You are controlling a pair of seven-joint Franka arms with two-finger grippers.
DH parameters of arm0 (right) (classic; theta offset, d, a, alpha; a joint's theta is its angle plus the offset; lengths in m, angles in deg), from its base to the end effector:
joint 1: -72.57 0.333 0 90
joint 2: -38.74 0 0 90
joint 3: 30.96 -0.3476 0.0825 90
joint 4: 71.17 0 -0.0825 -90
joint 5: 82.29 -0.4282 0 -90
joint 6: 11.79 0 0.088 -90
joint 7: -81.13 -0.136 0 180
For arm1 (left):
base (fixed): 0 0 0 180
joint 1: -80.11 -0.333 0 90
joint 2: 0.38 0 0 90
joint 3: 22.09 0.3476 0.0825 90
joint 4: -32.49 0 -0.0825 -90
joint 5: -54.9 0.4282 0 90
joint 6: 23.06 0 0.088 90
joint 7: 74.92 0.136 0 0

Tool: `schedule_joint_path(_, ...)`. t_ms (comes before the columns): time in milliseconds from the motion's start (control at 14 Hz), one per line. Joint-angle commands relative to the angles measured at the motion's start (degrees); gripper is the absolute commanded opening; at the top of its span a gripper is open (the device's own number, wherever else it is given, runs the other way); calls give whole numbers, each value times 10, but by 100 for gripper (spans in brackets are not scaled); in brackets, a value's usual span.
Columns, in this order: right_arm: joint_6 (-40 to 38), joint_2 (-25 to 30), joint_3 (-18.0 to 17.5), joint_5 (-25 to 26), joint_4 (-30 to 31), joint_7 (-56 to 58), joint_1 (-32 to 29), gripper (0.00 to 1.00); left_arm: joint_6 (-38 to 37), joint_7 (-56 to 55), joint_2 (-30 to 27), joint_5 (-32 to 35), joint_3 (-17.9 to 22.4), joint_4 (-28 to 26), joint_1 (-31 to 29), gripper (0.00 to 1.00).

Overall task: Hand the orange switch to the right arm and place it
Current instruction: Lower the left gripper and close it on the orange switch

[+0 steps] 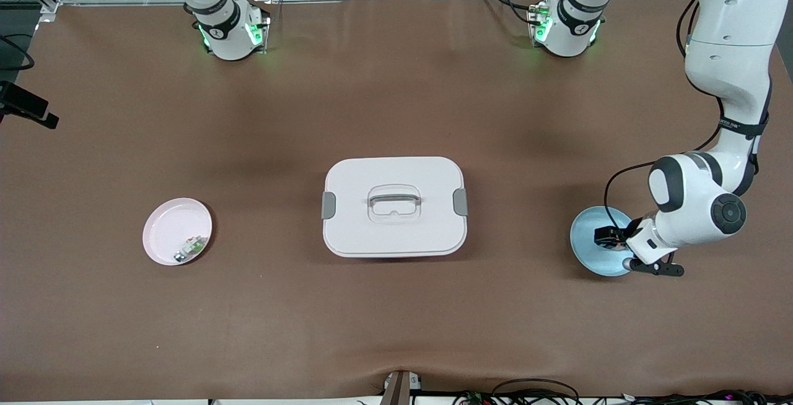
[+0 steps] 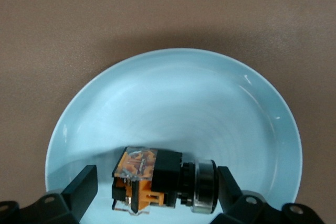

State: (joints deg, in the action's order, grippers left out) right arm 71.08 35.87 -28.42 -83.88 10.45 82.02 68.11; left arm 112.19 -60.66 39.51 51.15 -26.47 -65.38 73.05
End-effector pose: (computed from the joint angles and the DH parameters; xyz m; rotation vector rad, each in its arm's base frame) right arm 0.5983 -0.0686 0.6609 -3.1099 0.1612 0.0411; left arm 0.7167 0.0350 0.1469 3.0344 -0.2096 -0.0431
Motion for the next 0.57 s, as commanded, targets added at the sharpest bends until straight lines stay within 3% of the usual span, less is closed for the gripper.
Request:
schedule_joint_path(0, -4, 6, -1, 3, -1, -2, -2, 100, 15, 1, 4, -13, -3, 0, 1, 100)
schedule_joint_path(143, -4, 6, -1, 2, -1, -2, -2, 100, 15, 0, 4, -14, -3, 0, 1, 100)
schedule_joint_path(214, -4, 6, -1, 2, 0, -2, -2, 100, 15, -1, 4, -14, -3, 0, 2, 93)
schedule_joint_path(357, -4, 6, -1, 2, 0, -2, -3, 100, 15, -8, 4, -14, -3, 0, 2, 67)
schedule_joint_path(500, -5, 6, -1, 2, 0, -2, -3, 100, 15, -9, 3, -14, -3, 0, 2, 48)
